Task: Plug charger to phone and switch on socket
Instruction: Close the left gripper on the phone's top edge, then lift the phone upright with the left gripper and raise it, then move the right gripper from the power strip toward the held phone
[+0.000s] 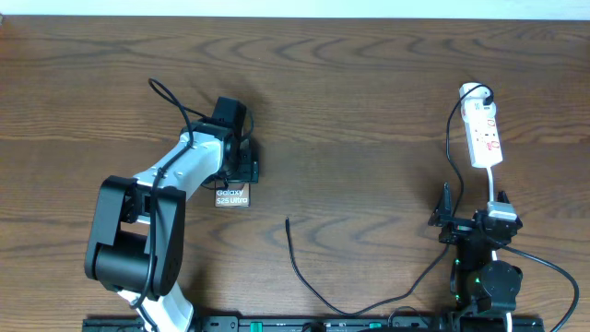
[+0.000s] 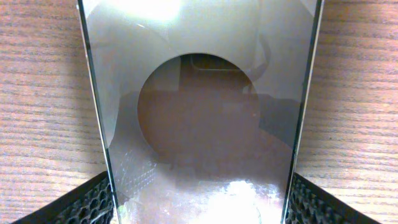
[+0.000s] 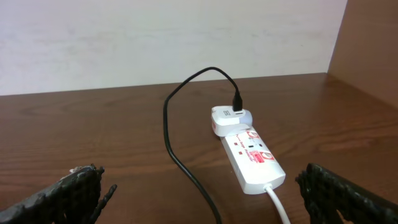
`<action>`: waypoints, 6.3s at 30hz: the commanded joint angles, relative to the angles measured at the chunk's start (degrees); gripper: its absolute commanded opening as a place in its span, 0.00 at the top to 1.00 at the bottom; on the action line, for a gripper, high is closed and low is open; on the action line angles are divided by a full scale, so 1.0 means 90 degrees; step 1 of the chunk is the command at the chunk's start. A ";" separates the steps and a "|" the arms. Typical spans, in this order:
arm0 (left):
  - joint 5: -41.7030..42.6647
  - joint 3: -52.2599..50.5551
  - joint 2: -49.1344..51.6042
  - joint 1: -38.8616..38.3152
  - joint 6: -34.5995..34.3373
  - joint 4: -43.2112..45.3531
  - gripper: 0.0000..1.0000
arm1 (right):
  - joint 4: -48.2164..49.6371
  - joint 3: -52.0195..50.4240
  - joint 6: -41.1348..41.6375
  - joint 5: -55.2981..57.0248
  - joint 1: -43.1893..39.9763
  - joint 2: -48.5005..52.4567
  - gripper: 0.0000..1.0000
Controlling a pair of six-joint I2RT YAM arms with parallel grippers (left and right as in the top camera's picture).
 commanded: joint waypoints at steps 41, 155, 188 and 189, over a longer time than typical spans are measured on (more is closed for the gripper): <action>-0.0053 0.0185 -0.0153 0.0027 0.0068 -0.0138 0.92 | -0.0019 -0.0007 0.0080 0.0075 0.0036 -0.0034 0.01; 0.7830 0.0284 -0.2708 0.1105 -0.8842 0.2783 0.93 | -0.0012 -0.0007 0.0083 0.0002 0.0036 -0.0034 0.01; 0.7611 0.0284 -0.2708 0.1103 -0.8818 0.2924 0.93 | -0.2203 0.5651 0.0168 -0.2681 0.0036 0.4437 0.01; 0.7558 0.0284 -0.2708 0.1103 -0.8816 0.2924 0.93 | -0.2317 0.5940 0.0277 -0.3084 0.0036 0.4826 0.01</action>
